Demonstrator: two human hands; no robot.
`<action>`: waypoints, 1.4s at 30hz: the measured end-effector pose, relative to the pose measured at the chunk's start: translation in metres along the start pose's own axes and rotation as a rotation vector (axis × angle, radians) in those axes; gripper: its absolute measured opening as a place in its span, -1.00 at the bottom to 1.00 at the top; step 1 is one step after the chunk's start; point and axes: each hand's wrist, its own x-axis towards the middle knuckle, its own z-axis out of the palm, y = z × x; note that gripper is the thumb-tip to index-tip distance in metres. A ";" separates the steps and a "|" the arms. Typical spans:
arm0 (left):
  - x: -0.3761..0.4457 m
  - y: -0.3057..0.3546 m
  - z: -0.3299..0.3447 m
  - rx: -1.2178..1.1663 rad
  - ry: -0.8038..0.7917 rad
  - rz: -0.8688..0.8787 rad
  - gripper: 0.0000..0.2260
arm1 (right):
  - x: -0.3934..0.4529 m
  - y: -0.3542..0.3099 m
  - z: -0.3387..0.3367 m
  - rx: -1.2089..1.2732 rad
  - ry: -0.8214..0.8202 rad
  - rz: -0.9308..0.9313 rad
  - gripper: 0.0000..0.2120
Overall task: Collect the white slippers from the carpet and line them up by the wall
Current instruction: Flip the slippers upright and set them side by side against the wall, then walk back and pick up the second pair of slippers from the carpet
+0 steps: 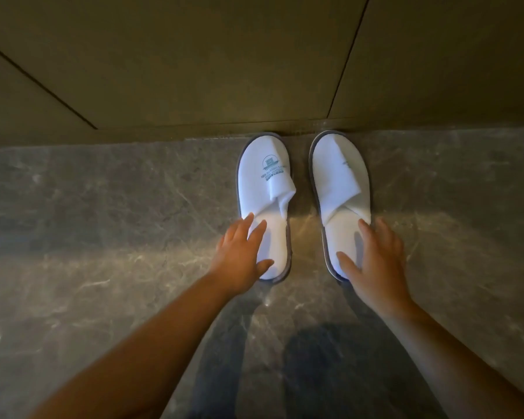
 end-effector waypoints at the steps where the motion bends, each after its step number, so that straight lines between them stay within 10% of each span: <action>1: -0.010 0.003 -0.017 -0.026 -0.012 -0.012 -0.39 | -0.006 -0.010 -0.018 0.042 0.001 -0.015 -0.45; 14: -0.353 0.021 -0.338 -0.523 0.096 -0.299 -0.60 | -0.178 -0.297 -0.326 0.281 -0.378 -0.413 -0.92; 21: -0.546 -0.003 -0.474 -0.687 0.370 -0.521 -0.62 | -0.286 -0.480 -0.436 0.381 -0.542 -0.586 -0.79; 42: -0.750 -0.254 -0.565 -0.887 1.058 -0.951 -0.68 | -0.398 -0.815 -0.348 0.129 -0.796 -1.083 -0.81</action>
